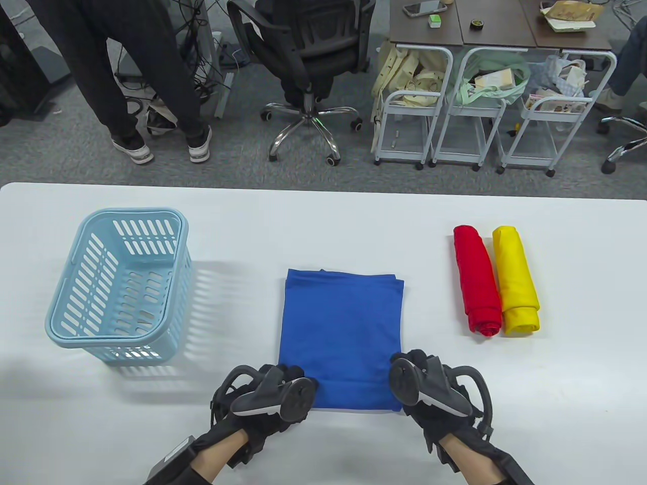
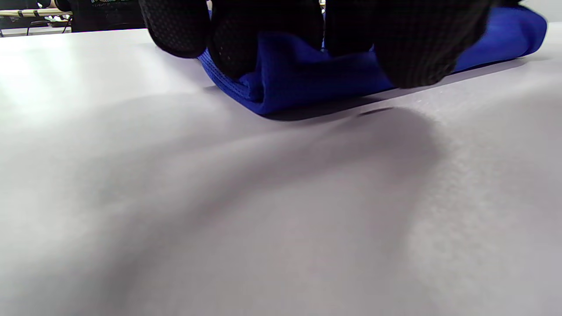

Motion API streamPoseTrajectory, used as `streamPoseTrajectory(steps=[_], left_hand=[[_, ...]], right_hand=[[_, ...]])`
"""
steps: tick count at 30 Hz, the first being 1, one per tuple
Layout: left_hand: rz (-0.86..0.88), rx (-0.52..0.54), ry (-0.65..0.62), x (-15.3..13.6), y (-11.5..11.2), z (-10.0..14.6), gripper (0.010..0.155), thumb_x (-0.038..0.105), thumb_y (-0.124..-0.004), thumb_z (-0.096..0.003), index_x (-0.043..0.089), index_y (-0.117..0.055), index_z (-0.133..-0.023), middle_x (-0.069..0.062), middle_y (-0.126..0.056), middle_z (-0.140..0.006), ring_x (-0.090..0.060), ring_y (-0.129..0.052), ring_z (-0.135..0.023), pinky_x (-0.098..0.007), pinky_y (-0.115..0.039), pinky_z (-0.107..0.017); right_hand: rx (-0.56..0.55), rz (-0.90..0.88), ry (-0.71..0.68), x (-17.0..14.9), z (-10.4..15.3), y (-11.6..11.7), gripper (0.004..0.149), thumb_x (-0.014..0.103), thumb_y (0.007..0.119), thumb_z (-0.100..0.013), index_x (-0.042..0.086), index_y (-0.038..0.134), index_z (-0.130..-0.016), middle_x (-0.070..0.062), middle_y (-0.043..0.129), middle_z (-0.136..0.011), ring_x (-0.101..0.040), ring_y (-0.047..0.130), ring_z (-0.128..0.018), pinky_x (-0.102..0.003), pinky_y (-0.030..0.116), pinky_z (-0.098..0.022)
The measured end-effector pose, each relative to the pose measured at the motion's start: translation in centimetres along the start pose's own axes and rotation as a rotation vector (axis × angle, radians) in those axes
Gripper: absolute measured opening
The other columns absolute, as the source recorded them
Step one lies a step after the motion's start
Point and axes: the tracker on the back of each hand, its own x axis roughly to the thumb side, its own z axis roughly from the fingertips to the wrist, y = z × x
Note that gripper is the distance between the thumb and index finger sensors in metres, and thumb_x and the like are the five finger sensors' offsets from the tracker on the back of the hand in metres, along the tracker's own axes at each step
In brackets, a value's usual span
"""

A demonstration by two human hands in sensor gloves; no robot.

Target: Roll t-shirt into tight roll

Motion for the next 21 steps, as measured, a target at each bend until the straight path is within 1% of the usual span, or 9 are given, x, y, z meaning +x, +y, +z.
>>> streamPoseTrajectory(steps=[2, 5, 7, 8, 10, 14, 17, 19, 21], left_hand=[[0.014, -0.001, -0.002, -0.2, 0.0, -0.1, 0.061, 0.052, -0.074, -0.0475, 0.038, -0.055, -0.104, -0.002, -0.067, -0.103, -0.021, -0.079, -0.079, -0.050, -0.064, -0.073], [0.023, -0.001, -0.006, -0.4, 0.0, -0.1, 0.064, 0.052, -0.075, -0.0471, 0.037, -0.053, -0.105, -0.002, -0.067, -0.103, -0.020, -0.079, -0.078, -0.050, -0.065, -0.073], [0.025, -0.004, -0.002, -0.6, -0.1, -0.1, 0.066, 0.052, -0.076, -0.0468, 0.037, -0.051, -0.106, -0.003, -0.064, -0.104, -0.019, -0.079, -0.078, -0.048, -0.068, -0.071], [0.002, -0.013, 0.018, -0.8, -0.2, -0.1, 0.068, 0.052, -0.076, -0.0466, 0.037, -0.049, -0.107, -0.005, -0.061, -0.106, -0.018, -0.078, -0.078, -0.045, -0.073, -0.067], [-0.039, -0.009, 0.037, -1.0, -0.3, 0.0, 0.070, 0.052, -0.076, -0.0466, 0.038, -0.045, -0.108, -0.006, -0.058, -0.107, -0.016, -0.078, -0.077, -0.041, -0.078, -0.063], [-0.067, 0.023, 0.059, -1.0, -0.2, -0.1, 0.066, 0.049, -0.076, -0.0476, 0.041, -0.048, -0.107, -0.005, -0.063, -0.107, -0.018, -0.081, -0.077, -0.043, -0.079, -0.063], [-0.107, 0.052, 0.065, -0.7, 0.0, -0.1, 0.062, 0.046, -0.076, -0.0487, 0.040, -0.052, -0.105, -0.004, -0.068, -0.104, -0.018, -0.083, -0.076, -0.043, -0.079, -0.062], [-0.115, 0.057, 0.063, -0.6, 0.0, -0.2, 0.060, 0.044, -0.075, -0.0497, 0.038, -0.053, -0.105, -0.004, -0.070, -0.102, -0.019, -0.084, -0.076, -0.043, -0.078, -0.063], [-0.110, 0.091, 0.055, -0.8, 0.4, -0.1, 0.052, 0.039, -0.072, -0.0515, 0.036, -0.060, -0.102, -0.002, -0.080, -0.095, -0.018, -0.089, -0.070, -0.043, -0.081, -0.060]], right_hand=[[-0.004, -0.043, -0.118, 0.7, 0.4, -0.4, 0.053, 0.042, 0.073, -0.061, 0.025, 0.049, -0.106, -0.011, 0.042, -0.112, -0.022, 0.070, -0.087, -0.049, 0.059, -0.070], [0.088, -0.019, -0.225, 2.5, 0.4, 1.0, 0.054, 0.041, 0.076, -0.059, 0.025, 0.052, -0.105, -0.010, 0.045, -0.112, -0.025, 0.070, -0.088, -0.051, 0.058, -0.070], [0.206, 0.074, -0.217, 3.0, -0.2, 2.8, 0.064, 0.043, 0.077, -0.056, 0.025, 0.045, -0.109, -0.009, 0.045, -0.112, -0.024, 0.068, -0.090, -0.051, 0.059, -0.070], [0.217, 0.092, -0.208, 2.9, -0.3, 3.0, 0.069, 0.045, 0.077, -0.056, 0.027, 0.035, -0.108, -0.007, 0.037, -0.113, -0.022, 0.062, -0.090, -0.050, 0.055, -0.071], [0.213, 0.043, -0.214, 2.5, -0.7, 2.8, 0.067, 0.043, 0.078, -0.057, 0.027, 0.038, -0.108, -0.006, 0.041, -0.113, -0.022, 0.064, -0.090, -0.051, 0.055, -0.072], [0.214, 0.020, -0.195, 1.9, -1.0, 3.0, 0.072, 0.043, 0.080, -0.056, 0.027, 0.034, -0.109, -0.007, 0.043, -0.113, -0.026, 0.064, -0.092, -0.053, 0.054, -0.072], [0.188, 0.028, -0.191, 1.9, -1.1, 3.0, 0.067, 0.041, 0.081, -0.057, 0.029, 0.038, -0.108, -0.005, 0.048, -0.112, -0.023, 0.069, -0.088, -0.051, 0.058, -0.070], [0.181, 0.014, -0.192, 1.7, -1.1, 2.9, 0.058, 0.040, 0.075, -0.060, 0.031, 0.042, -0.107, -0.004, 0.053, -0.110, -0.021, 0.072, -0.085, -0.050, 0.060, -0.069], [0.189, -0.037, -0.202, 1.4, -1.3, 2.7, 0.049, 0.037, 0.069, -0.062, 0.030, 0.047, -0.105, -0.003, 0.060, -0.107, -0.021, 0.076, -0.082, -0.049, 0.062, -0.068]])
